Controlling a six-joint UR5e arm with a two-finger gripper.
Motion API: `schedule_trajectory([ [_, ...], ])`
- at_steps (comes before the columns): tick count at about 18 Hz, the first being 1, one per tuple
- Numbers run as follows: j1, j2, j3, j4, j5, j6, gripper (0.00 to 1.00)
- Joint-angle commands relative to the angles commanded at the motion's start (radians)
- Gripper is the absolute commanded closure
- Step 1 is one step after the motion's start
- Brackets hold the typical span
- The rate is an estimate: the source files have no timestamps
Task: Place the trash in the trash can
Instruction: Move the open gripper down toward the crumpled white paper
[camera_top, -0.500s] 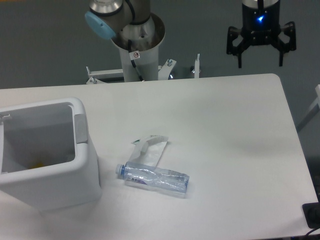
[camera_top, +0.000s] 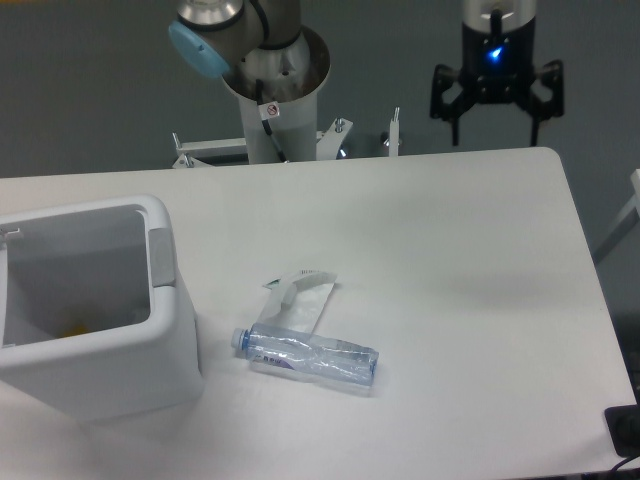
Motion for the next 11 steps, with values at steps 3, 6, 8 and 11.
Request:
schedule_trajectory([
  [3,-0.107,-0.018,-0.113,0.137,0.002,-0.127,0.00],
  [6,-0.202,-0.072,-0.141,0.171,-0.009,-0.176,0.00],
  [8,-0.259,-0.124,-0.144,0.174,-0.037,-0.202,0.00],
  [11,-0.284,-0.179,-0.143,0.178,-0.122,-0.241,0.00],
])
